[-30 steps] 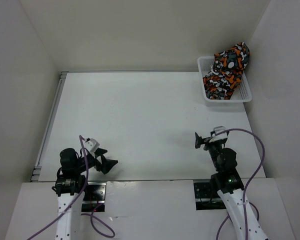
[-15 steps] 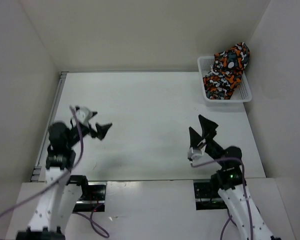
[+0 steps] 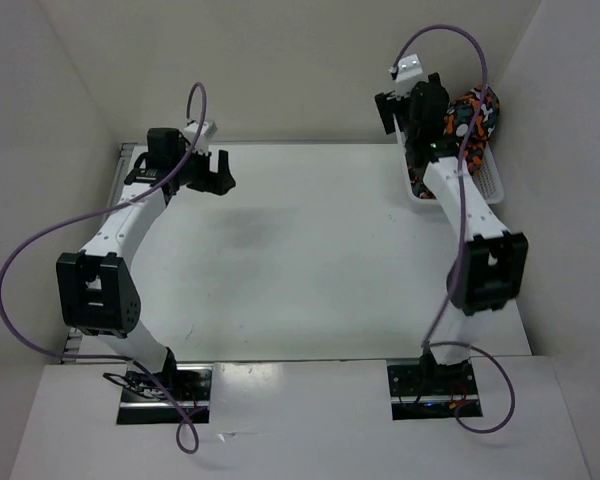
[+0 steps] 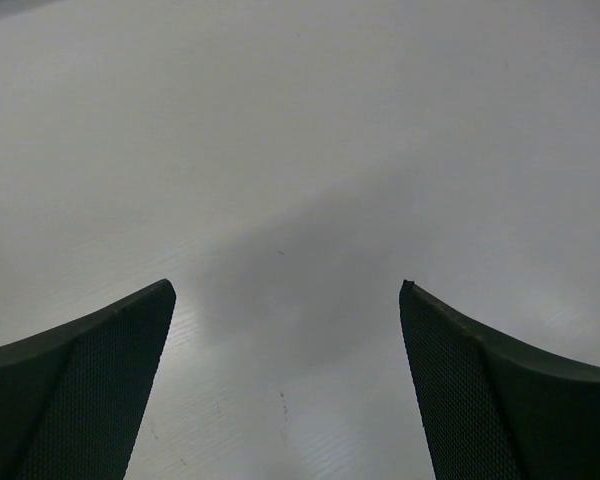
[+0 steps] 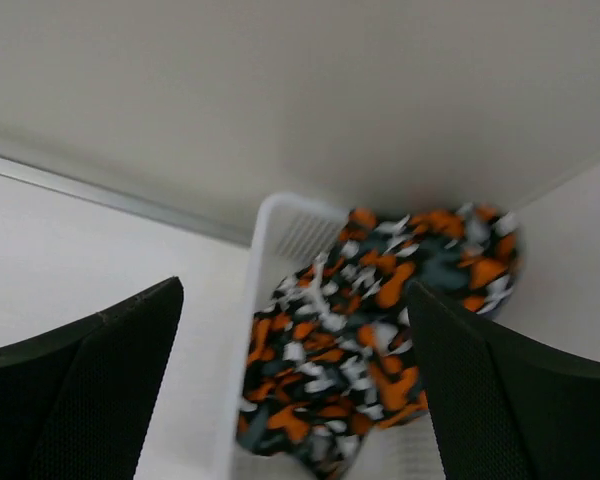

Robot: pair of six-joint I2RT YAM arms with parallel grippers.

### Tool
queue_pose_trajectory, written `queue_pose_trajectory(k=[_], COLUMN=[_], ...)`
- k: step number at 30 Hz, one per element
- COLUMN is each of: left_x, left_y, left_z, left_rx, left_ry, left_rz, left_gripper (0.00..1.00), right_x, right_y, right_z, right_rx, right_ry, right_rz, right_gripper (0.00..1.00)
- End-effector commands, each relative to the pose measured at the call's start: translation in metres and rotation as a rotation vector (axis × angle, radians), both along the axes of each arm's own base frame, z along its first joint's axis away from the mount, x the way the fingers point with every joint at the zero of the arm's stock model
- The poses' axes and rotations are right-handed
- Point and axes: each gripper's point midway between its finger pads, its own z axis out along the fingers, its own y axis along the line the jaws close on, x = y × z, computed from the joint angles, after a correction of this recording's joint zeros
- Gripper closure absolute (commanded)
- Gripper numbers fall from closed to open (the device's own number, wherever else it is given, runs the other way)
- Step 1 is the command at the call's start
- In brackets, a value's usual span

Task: Fold and stack the shorts
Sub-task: Grab the shorts from the pile

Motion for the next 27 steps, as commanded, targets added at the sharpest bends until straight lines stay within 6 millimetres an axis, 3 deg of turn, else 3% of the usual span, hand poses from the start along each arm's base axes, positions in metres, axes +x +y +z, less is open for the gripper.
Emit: queue_pose_trajectory(k=[1,3,4,5,7,8,14,15,18,20,21,23,24,26,27], left_x=[-0.011,-0.012,-0.013,-0.013,-0.01,-0.013,-0.011,-0.01,-0.004,-0.001,0.0,0.002,0.002,0.001,0.001], left_y=[-0.015,-0.021,-0.021,-0.019,-0.016,-0.016,-0.013,-0.014,-0.014,-0.014,-0.014,-0.013,-0.013,-0.014,-0.014], left_z=[-0.002,-0.002,-0.002,-0.003,0.0,-0.002,-0.014,-0.018,-0.017,-0.017,-0.013,-0.017,-0.017,-0.017,-0.017], left_rx=[-0.02,-0.026,-0.026,-0.02,-0.009,-0.009,0.005,0.005,0.005,0.005,0.004,0.01,0.01,0.005,0.005], left_ry=[0.076,0.076,0.076,0.085,0.074,0.086,0.131,0.142,0.137,0.136,0.127,0.136,0.136,0.136,0.136], left_rz=[-0.059,-0.077,-0.077,-0.07,-0.053,-0.053,-0.038,-0.038,-0.038,-0.038,-0.038,-0.031,-0.031,-0.038,-0.038], left_gripper=[0.0,0.0,0.0,0.0,0.0,0.0,0.0,0.0,0.0,0.0,0.0,0.0,0.0,0.0,0.0], right_x=[0.043,0.059,0.07,0.07,0.08,0.085,0.097,0.1,0.104,0.107,0.107,0.109,0.107,0.107,0.104], right_y=[-0.075,-0.101,-0.113,-0.131,-0.147,-0.156,-0.183,-0.179,-0.17,-0.165,-0.165,-0.164,-0.169,-0.166,-0.163], right_z=[-0.099,-0.103,-0.126,-0.133,-0.139,-0.158,-0.206,-0.222,-0.245,-0.252,-0.258,-0.253,-0.255,-0.258,-0.252], right_rx=[0.381,0.49,0.501,0.478,0.472,0.467,0.415,0.405,0.405,0.411,0.409,0.415,0.427,0.449,0.455], right_ry=[0.273,0.245,0.25,0.233,0.202,0.221,0.259,0.297,0.358,0.381,0.389,0.382,0.386,0.395,0.402], right_rz=[-0.402,-0.485,-0.537,-0.623,-0.675,-0.696,-0.758,-0.736,-0.681,-0.657,-0.659,-0.647,-0.66,-0.656,-0.639], right_gripper=[0.05,0.11,0.13,0.15,0.15,0.13,0.03,0.03,0.03,0.15,0.32,0.49,0.68,0.85,0.99])
